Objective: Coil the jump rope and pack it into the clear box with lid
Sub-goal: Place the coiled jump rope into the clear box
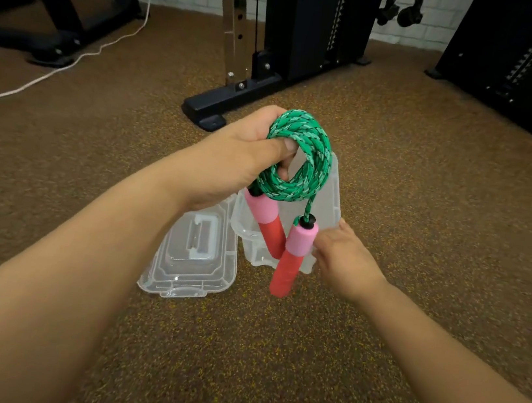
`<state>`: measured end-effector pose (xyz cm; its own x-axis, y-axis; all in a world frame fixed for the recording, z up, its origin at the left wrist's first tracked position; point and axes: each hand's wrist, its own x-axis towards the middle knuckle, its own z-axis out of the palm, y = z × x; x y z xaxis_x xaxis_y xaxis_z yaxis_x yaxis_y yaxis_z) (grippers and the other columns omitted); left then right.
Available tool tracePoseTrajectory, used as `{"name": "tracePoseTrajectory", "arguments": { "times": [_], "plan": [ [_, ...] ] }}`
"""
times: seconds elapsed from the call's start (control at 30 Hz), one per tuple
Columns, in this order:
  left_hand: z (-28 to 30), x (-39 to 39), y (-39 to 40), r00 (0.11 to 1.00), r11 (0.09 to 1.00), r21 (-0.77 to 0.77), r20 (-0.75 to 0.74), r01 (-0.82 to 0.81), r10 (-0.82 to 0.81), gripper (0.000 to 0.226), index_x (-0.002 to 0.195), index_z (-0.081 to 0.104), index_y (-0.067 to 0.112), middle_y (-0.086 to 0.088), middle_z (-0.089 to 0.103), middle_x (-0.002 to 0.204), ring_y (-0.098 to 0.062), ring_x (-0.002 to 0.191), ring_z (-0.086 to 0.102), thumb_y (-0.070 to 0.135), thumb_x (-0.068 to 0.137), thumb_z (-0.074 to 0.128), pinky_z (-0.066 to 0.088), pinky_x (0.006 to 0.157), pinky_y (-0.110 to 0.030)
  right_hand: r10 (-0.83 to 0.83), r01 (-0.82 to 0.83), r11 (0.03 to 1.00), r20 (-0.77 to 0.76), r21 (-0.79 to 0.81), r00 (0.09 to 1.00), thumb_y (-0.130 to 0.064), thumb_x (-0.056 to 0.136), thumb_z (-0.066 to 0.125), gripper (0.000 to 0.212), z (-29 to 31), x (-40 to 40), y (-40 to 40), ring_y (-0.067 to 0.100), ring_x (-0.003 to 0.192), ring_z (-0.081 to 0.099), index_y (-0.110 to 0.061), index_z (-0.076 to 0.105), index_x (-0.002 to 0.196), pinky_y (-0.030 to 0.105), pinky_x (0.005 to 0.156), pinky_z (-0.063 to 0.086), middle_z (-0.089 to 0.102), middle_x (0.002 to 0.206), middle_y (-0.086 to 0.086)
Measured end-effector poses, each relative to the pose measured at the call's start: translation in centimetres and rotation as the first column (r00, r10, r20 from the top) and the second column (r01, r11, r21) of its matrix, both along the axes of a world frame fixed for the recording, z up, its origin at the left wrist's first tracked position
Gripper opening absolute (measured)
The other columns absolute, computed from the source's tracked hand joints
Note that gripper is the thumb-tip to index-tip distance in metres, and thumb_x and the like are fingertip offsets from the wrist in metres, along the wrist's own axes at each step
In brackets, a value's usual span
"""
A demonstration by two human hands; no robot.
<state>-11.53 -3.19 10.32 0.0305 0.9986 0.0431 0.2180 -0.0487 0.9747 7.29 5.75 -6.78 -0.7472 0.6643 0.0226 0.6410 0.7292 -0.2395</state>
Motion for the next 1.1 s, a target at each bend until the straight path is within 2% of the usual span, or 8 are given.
{"name": "tracePoseTrajectory", "arguments": {
  "times": [0.27, 0.57, 0.63, 0.7, 0.83, 0.9, 1.0, 1.1],
  "plan": [
    [1.8, 1.5, -0.5, 0.997, 0.997, -0.035, 0.036, 0.075, -0.074, 0.021, 0.116, 0.048, 0.006, -0.005, 0.05, 0.075, -0.007, 0.063, 0.051, 0.004, 0.098, 0.038, 0.046, 0.066, -0.019, 0.097, -0.097, 0.995, 0.023, 0.038, 0.995, -0.008, 0.088, 0.057, 0.02, 0.8, 2.5, -1.7, 0.028, 0.09, 0.062, -0.011, 0.065, 0.107, 0.044, 0.116, 0.018, 0.067, 0.084, 0.006],
    [3.7, 4.2, -0.2, 0.978, 0.988, -0.027, 0.15, 0.151, -0.146, 0.018, 0.111, 0.049, 0.007, -0.002, 0.051, 0.071, -0.005, 0.058, 0.05, 0.004, 0.097, 0.039, 0.046, 0.061, -0.017, 0.182, -0.18, 0.983, 0.149, -0.022, 0.972, -0.019, 0.091, 0.052, 0.019, 1.9, 6.2, -5.3, 0.023, 0.105, 0.058, -0.013, 0.061, 0.107, 0.037, 0.12, 0.015, 0.066, 0.102, 0.006],
    [3.7, 4.6, 0.0, 0.979, 0.99, -0.024, 0.152, 0.138, -0.133, 0.017, 0.11, 0.049, 0.007, -0.003, 0.05, 0.071, -0.005, 0.057, 0.05, 0.004, 0.096, 0.039, 0.046, 0.06, -0.016, 0.154, -0.143, 0.981, 0.075, -0.131, 0.985, -0.021, 0.085, 0.056, 0.036, 2.0, 6.9, -5.1, 0.021, 0.113, 0.051, -0.014, 0.054, 0.12, 0.037, 0.115, 0.025, 0.061, 0.114, 0.006],
    [3.6, 5.0, 0.3, 0.981, 0.992, -0.022, 0.154, 0.126, -0.121, 0.014, 0.104, 0.05, 0.008, -0.003, 0.049, 0.071, -0.005, 0.058, 0.05, 0.003, 0.096, 0.04, 0.045, 0.06, -0.016, 0.026, -0.049, 0.933, -0.069, -0.356, 0.997, -0.028, 0.076, 0.062, 0.064, 2.9, 7.5, -4.7, 0.016, 0.122, 0.043, -0.023, 0.039, 0.136, 0.037, 0.11, 0.034, 0.051, 0.129, 0.001],
    [3.1, 5.4, 0.9, 0.971, 0.993, -0.026, 0.214, 0.114, -0.106, 0.015, 0.096, 0.052, 0.013, -0.002, 0.048, 0.072, -0.006, 0.059, 0.048, 0.004, 0.097, 0.04, 0.044, 0.059, -0.015, -0.172, -0.113, 0.772, -0.377, -0.626, 0.91, -0.047, 0.063, 0.08, 0.094, 5.0, 6.9, -4.5, 0.005, 0.131, 0.039, -0.045, 0.024, 0.139, 0.033, 0.108, 0.033, 0.042, 0.14, -0.015],
    [2.8, 5.6, 1.3, 0.967, 0.995, -0.019, 0.239, 0.097, -0.089, 0.015, 0.096, 0.052, 0.013, -0.002, 0.047, 0.073, -0.006, 0.06, 0.047, 0.004, 0.097, 0.04, 0.044, 0.059, -0.015, -0.284, -0.106, 0.74, -0.451, -0.664, 0.846, -0.045, 0.064, 0.082, 0.079, 5.3, 5.4, -4.8, 0.006, 0.119, 0.051, -0.047, 0.034, 0.127, 0.031, 0.1, 0.041, 0.054, 0.125, -0.014],
    [2.4, 5.5, 1.8, 0.963, 0.999, -0.003, 0.266, 0.054, -0.052, 0.015, 0.098, 0.052, 0.013, -0.001, 0.048, 0.073, -0.006, 0.062, 0.047, 0.005, 0.097, 0.041, 0.043, 0.061, -0.016, -0.378, -0.099, 0.729, -0.519, -0.677, 0.766, -0.035, 0.071, 0.08, 0.048, 5.1, 3.0, -4.9, 0.021, 0.093, 0.065, -0.028, 0.054, 0.11, 0.043, 0.086, 0.054, 0.065, 0.098, 0.004],
    [2.2, 5.1, 2.1, 0.962, 0.999, 0.034, 0.272, 0.003, -0.012, 0.016, 0.098, 0.054, 0.016, 0.001, 0.05, 0.071, -0.006, 0.061, 0.047, 0.005, 0.097, 0.041, 0.042, 0.062, -0.018, -0.439, -0.167, 0.692, -0.593, -0.702, 0.675, -0.015, 0.078, 0.076, 0.032, 5.0, 1.4, -4.7, 0.011, 0.074, 0.062, -0.027, 0.055, 0.1, 0.032, 0.074, 0.056, 0.061, 0.084, 0.0]
  ]
}}
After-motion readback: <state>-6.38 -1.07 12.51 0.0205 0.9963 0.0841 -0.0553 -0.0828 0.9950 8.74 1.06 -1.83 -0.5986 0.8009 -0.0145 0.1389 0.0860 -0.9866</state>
